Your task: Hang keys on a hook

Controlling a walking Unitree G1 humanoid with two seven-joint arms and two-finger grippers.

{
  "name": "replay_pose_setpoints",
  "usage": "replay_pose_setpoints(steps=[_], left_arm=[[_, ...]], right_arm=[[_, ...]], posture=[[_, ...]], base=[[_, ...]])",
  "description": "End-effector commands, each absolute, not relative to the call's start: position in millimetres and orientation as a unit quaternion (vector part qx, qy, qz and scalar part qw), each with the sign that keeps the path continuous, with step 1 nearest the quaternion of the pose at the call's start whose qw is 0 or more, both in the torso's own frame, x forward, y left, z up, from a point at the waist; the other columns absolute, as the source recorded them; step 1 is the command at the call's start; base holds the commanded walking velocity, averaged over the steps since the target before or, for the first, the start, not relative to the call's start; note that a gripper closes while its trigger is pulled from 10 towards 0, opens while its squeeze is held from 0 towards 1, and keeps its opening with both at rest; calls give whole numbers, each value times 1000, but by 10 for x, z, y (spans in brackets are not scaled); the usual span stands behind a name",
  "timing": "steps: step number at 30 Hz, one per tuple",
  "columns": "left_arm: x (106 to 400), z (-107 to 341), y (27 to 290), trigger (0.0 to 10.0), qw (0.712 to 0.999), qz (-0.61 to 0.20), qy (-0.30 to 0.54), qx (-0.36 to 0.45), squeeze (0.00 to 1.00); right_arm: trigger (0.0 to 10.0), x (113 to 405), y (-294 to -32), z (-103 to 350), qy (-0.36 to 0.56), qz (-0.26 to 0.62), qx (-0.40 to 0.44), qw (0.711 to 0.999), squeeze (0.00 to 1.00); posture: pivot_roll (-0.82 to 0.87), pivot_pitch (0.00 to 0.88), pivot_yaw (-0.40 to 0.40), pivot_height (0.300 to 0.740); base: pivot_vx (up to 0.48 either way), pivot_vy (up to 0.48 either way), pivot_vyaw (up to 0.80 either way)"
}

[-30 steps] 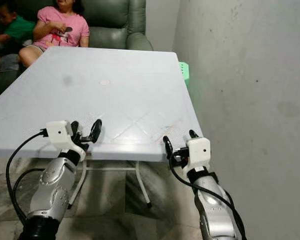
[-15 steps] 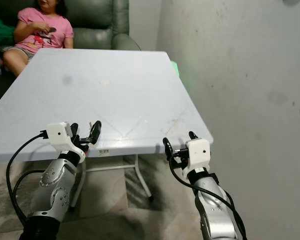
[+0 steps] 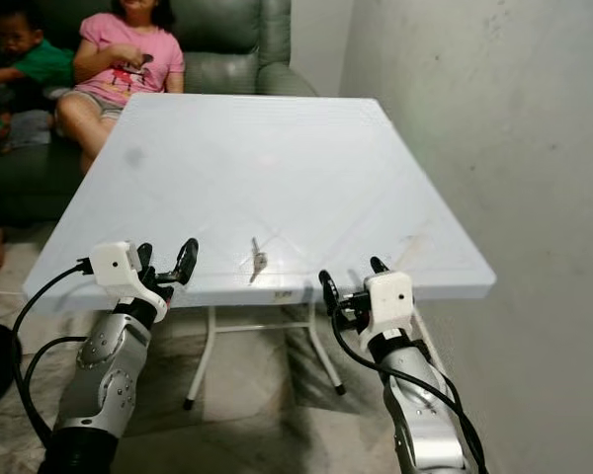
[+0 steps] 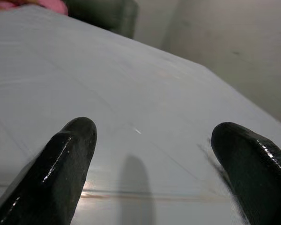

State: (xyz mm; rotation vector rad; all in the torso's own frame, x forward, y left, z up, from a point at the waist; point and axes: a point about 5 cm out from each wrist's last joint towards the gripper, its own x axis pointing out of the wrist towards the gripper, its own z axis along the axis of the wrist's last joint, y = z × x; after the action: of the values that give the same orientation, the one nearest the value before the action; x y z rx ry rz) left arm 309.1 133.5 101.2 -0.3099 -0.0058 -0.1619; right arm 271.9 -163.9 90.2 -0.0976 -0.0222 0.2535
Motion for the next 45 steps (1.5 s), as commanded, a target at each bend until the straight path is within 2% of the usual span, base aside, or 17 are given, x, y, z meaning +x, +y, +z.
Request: replay_pose_setpoints(steps=[1, 6, 28, 45], left_arm=[[3109, 1052, 1378, 10000, 987, -75, -9, -144, 0], [3115, 1058, 1387, 10000, 988, -68, -10, -140, 0], [3125, 1040, 1403, 10000, 989, -57, -5, -138, 0], [3132, 1050, 1412, 10000, 989, -58, -9, -136, 0]], right_arm=[[10000, 2745, -1603, 959, -20, 135, -47, 990, 0], [10000, 2748, -1604, 960, -25, 126, -44, 991, 0], [10000, 2739, -1591, 942, -19, 130, -30, 991, 0], [10000, 2739, -1580, 939, -18, 132, -28, 991, 0]], posture=[[22, 14, -70, 732], [23, 11, -70, 732], [22, 0, -62, 732], [20, 2, -61, 732]], base=[[0, 454, 0], [0, 182, 655], [0, 0, 0], [400, 0, 0]])
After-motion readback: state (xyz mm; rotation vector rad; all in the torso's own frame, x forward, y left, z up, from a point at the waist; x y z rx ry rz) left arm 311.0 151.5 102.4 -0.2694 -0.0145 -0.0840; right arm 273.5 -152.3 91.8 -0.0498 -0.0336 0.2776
